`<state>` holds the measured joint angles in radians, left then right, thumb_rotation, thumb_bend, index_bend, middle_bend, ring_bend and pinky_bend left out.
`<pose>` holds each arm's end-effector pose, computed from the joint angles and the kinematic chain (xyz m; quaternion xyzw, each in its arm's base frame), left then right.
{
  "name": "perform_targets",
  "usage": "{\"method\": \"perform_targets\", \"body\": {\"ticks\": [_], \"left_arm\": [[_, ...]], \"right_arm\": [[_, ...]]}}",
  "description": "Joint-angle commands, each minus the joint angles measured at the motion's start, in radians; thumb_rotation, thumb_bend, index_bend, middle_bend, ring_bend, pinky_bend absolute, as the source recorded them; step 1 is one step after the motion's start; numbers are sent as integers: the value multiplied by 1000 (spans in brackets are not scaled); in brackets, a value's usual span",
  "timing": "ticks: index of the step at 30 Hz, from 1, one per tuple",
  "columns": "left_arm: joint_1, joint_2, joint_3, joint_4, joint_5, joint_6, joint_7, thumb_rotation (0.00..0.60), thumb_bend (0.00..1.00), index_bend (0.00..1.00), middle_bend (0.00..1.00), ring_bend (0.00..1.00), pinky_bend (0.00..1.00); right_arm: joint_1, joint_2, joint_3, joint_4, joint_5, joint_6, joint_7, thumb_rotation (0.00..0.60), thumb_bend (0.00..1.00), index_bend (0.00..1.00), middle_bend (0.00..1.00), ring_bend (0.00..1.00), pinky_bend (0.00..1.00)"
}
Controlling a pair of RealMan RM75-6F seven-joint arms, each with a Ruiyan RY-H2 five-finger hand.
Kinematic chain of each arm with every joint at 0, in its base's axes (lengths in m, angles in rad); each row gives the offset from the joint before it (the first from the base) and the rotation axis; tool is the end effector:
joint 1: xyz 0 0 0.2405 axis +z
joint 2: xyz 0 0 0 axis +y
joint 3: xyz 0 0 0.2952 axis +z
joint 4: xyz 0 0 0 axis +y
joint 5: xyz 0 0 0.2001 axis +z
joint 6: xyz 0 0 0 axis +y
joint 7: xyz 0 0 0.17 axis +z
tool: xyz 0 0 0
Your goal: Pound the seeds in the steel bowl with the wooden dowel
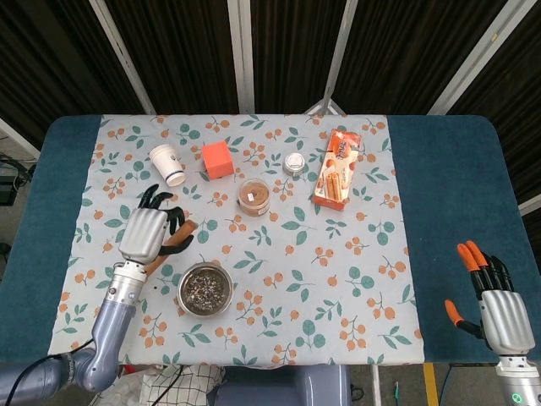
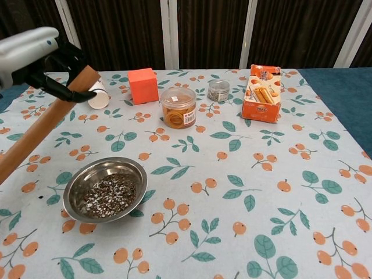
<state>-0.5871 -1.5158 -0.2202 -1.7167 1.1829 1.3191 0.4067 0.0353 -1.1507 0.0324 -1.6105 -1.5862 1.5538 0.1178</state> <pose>-0.1644 0.3533 0.0489 -0.6298 -0.3776 -0.4815 0.4784 -0.3337 -0.1883 0.1766 0.5709 -0.4124 0.4476 0.5511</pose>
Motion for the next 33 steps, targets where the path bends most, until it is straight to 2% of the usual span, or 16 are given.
{"method": "perform_targets", "body": {"ticks": [1,6,10,13,20,25,33], "left_arm": [[18,36,2,-56,114,34,-108,600,587,651,724,205,87],[24,19,41,-37,295,72,-293,600,587,650,724,221,98],[11,-26,70,37,464,134,-488,600,587,650,726,234,107],[8,-55,77,95,517,172,-559,600,587,650,728,235,108],[8,-136,77,204,575,257,-671,600,587,651,729,235,108],[8,-208,77,320,616,329,-739,600,587,651,729,235,109],[-3,-286,82,463,620,362,-832,600,587,651,729,235,114]], "right_arm": [[0,0,1,-1,1,-1,0,600,367,0,0,0,0],[-1,0,1,-2,3,-1,1,600,367,0,0,0,0],[-1,1,2,-2,4,1,5,600,367,0,0,0,0],[-1,1,2,-1,3,0,7,600,367,0,0,0,0],[0,1,2,0,2,-1,9,600,367,0,0,0,0],[0,1,2,1,3,-2,10,600,366,0,0,0,0],[5,0,4,-1,11,-15,10,600,367,0,0,0,0]]}}
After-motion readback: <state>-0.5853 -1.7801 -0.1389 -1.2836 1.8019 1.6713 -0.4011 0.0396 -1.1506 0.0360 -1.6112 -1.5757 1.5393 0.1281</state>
